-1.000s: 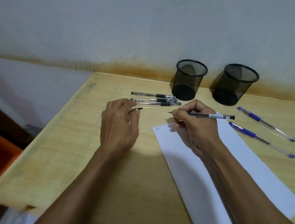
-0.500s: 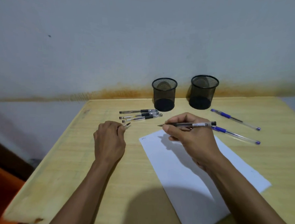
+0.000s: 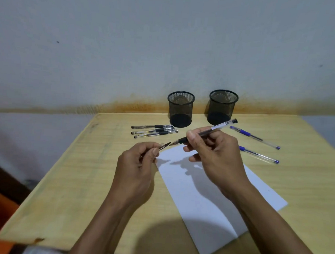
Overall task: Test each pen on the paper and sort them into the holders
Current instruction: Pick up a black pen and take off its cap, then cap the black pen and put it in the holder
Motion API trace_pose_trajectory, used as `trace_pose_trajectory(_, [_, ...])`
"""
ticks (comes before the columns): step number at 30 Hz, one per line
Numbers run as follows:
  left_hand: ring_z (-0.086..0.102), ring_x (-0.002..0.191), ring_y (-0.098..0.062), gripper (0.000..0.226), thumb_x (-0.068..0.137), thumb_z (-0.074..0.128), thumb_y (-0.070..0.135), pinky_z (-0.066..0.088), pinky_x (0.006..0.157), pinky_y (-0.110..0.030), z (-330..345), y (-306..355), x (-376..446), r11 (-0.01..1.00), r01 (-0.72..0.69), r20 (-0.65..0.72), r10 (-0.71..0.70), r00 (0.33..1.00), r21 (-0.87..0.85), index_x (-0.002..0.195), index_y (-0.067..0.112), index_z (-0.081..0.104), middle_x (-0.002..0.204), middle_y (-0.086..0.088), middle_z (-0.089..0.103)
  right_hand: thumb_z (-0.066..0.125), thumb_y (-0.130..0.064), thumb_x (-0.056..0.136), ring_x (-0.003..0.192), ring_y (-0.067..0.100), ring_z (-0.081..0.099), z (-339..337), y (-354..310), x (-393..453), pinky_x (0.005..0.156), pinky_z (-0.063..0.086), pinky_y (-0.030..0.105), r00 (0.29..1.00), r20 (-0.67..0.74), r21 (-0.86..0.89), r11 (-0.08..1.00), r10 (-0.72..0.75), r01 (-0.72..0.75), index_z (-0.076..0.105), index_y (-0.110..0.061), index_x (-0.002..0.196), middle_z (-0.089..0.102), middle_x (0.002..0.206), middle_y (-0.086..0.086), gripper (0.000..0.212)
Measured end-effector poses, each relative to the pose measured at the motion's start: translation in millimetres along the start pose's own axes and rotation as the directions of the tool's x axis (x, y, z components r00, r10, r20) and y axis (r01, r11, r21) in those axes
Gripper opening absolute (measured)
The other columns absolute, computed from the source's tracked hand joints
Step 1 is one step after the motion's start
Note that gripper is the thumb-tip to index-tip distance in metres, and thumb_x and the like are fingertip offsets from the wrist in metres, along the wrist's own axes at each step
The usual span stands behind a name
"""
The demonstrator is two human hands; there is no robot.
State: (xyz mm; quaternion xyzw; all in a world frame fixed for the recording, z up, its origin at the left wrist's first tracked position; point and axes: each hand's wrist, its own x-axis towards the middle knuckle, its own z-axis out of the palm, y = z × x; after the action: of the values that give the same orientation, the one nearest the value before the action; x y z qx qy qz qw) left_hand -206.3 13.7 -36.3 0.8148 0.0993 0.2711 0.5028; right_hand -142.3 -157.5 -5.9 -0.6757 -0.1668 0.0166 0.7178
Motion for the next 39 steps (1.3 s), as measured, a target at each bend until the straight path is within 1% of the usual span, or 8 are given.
trace_pose_trajectory(9, [0.065,0.079,-0.011,0.019,0.095,0.058,0.012,0.052,0.073,-0.026,-4.0,3.3,-10.3,0.997,-0.074,0.033,0.073,0.997,0.03,0.095,0.027,0.071,0.083,0.011,0.069,0.071,-0.025,0.092,0.076,0.012,0.075,4.6,1.7,-2.4,0.061,0.061,0.03,0.997,0.044,-0.092,0.994,-0.057,0.061,0.072,-0.026,0.089,0.077,0.077,-0.002,0.003])
trace_pose_trajectory(13, [0.066,0.079,-0.012,0.017,0.094,0.058,0.018,0.052,0.073,-0.025,-4.1,6.2,-11.4,0.994,-0.105,0.042,0.104,0.994,0.015,0.096,0.029,0.071,0.086,0.013,0.069,0.073,-0.032,0.09,0.084,0.009,0.074,7.4,5.7,-2.1,0.076,0.063,0.043,0.996,0.065,-0.182,0.981,-0.058,0.07,0.073,-0.03,0.087,0.077,0.08,-0.01,0.003])
trace_pose_trajectory(19, [0.065,0.069,-0.008,0.019,0.092,0.063,0.008,0.05,0.066,-0.017,-3.6,17.7,-11.9,0.992,-0.128,-0.005,0.128,0.992,0.006,0.09,0.023,0.074,0.076,0.01,0.07,0.077,-0.03,0.087,0.075,0.0,0.068,11.5,4.2,0.0,0.071,0.054,0.032,0.998,0.026,-0.117,0.991,-0.06,0.063,0.076,-0.023,0.087,0.077,0.077,-0.012,0.008])
trace_pose_trajectory(25, [0.067,0.073,-0.008,0.016,0.09,0.066,0.011,0.054,0.068,-0.023,-1.9,20.8,-2.5,0.988,-0.134,-0.012,0.136,0.991,0.07,0.09,0.024,0.076,0.081,0.011,0.073,0.079,-0.039,0.084,0.066,0.004,0.064,4.4,-1.1,5.8,0.067,0.055,0.032,1.0,0.014,-0.2,0.98,0.01,-0.007,0.077,-0.027,0.078,0.075,0.07,-0.009,0.013])
trace_pose_trajectory(27, [0.067,0.075,-0.004,0.012,0.089,0.067,0.013,0.052,0.069,-0.019,-5.3,22.5,5.6,0.969,-0.184,-0.012,0.188,0.982,0.167,0.093,0.021,0.076,0.085,0.013,0.073,0.078,-0.044,0.083,0.061,0.006,0.061,-5.0,-1.4,4.7,0.062,0.052,0.026,1.0,-0.013,-0.386,0.922,-0.022,0.016,0.075,-0.025,0.073,0.072,0.065,-0.004,0.021])
trace_pose_trajectory(30, [0.063,0.076,-0.004,0.009,0.088,0.07,0.015,0.048,0.069,-0.013,-10.7,27.8,15.0,0.928,-0.24,-0.013,0.254,0.967,0.286,0.093,0.019,0.076,0.085,0.01,0.073,0.083,-0.033,0.082,0.071,0.009,0.062,-14.2,-4.6,1.0,0.06,0.046,0.012,0.943,-0.016,-0.59,0.764,-0.333,0.26,0.076,-0.024,0.08,0.071,0.072,-0.01,0.011])
trace_pose_trajectory(33, [0.063,0.078,-0.004,0.01,0.089,0.069,0.015,0.048,0.073,-0.021,-8.9,32.5,17.3,0.884,-0.301,0.044,0.306,0.951,0.357,0.095,0.018,0.076,0.089,0.008,0.073,0.086,-0.016,0.079,0.059,0.005,0.051,-10.5,0.5,5.8,0.063,0.04,0.005,0.839,0.162,-0.659,0.576,-0.52,0.484,0.08,-0.014,0.101,0.069,0.089,0.0,0.024])
trace_pose_trajectory(39, [0.062,0.079,-0.005,0.01,0.089,0.068,0.016,0.049,0.073,-0.027,-2.7,36.5,17.6,0.87,-0.339,0.101,0.325,0.94,0.359,0.094,0.019,0.075,0.088,0.009,0.072,0.076,-0.015,0.086,0.069,0.028,0.061,-6.1,20.2,17.2,0.051,0.052,0.04,0.744,0.345,-0.711,0.358,-0.572,0.605,0.077,-0.006,0.097,0.064,0.09,0.01,0.014])
